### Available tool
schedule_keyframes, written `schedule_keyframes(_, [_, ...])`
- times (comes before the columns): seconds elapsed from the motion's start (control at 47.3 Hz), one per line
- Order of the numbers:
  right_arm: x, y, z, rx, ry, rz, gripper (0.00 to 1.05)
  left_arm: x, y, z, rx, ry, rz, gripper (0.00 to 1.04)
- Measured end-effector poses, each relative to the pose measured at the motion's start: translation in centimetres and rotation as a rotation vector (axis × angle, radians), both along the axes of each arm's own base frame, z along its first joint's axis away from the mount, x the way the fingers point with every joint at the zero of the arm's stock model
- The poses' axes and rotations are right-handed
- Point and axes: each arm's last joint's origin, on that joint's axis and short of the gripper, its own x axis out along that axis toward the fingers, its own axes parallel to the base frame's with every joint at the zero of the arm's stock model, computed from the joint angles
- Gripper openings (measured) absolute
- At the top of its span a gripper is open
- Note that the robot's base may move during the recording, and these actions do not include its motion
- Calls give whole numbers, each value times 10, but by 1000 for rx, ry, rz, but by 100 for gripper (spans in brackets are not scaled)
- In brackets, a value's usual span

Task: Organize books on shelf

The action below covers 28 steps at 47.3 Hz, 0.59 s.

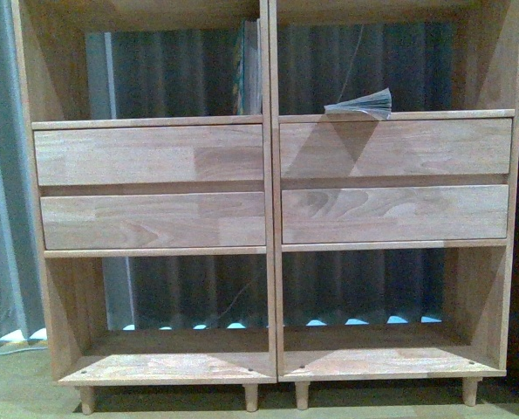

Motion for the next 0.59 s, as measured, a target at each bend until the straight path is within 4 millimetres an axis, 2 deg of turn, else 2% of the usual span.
schedule_keyframes(0.592, [0,0,0,0,0,0,98,0,0,0,0,0,0,97])
